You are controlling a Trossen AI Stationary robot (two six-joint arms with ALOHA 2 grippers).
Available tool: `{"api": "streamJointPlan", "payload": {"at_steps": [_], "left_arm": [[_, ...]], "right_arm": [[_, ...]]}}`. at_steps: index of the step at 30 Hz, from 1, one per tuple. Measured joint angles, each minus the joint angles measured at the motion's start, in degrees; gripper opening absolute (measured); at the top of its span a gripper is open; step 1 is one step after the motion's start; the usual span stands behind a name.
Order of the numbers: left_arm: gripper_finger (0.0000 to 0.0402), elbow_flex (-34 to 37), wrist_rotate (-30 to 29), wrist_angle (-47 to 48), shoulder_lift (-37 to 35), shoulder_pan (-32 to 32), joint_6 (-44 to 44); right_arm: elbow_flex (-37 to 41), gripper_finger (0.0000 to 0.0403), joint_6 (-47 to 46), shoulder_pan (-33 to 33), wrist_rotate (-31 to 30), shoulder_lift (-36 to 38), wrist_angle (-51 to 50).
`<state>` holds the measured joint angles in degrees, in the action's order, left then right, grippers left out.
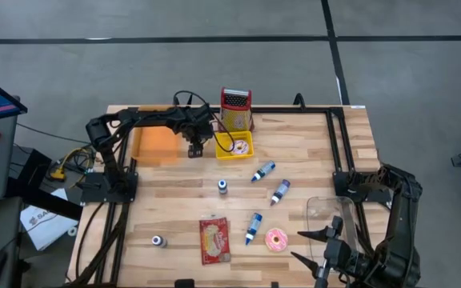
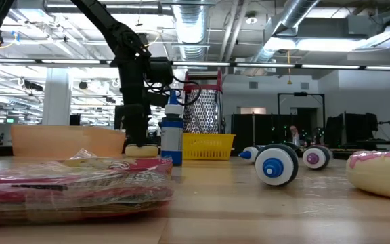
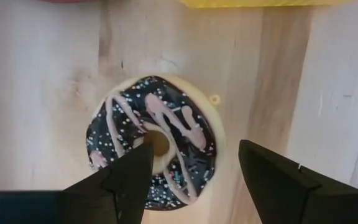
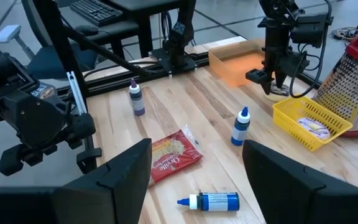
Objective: Pick & Place Food Item
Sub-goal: Put the black donut into the yellow bin
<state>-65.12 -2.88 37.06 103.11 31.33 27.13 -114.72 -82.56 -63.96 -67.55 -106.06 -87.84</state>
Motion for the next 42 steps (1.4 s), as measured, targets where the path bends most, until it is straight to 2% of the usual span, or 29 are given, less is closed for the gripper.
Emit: {"api": "streamJointPlan", "payload": {"at_steps": [13,18,29,35,42], "left_arm": [[0.0232,2.8,0.5,-1.3,0.0,0.3,-0.6],[0.0232,4.8,0.5,-5.0,0.0,0.3,-0.5],[0.0228,4.9,0.8,-7.1,0.0,1.2,-0.2],[0.0192,4.9,1.3,-6.6,0.0,2.2,-0.9],[0.0111,4.9,1.4,-5.7,0.0,1.4,-2.2]], "right_arm": [[0.0,0.0244,0.0,-0.2,0.0,0.0,0.4],[0.0,0.0244,0.3,-0.2,0.0,0.0,0.4],[0.0,0.0244,0.5,-0.1,0.0,0.0,0.4],[0.0,0.0244,0.5,-0.1,0.0,0.0,0.4],[0.0,0.0244,0.6,-0.1,0.0,0.0,0.4]]}}
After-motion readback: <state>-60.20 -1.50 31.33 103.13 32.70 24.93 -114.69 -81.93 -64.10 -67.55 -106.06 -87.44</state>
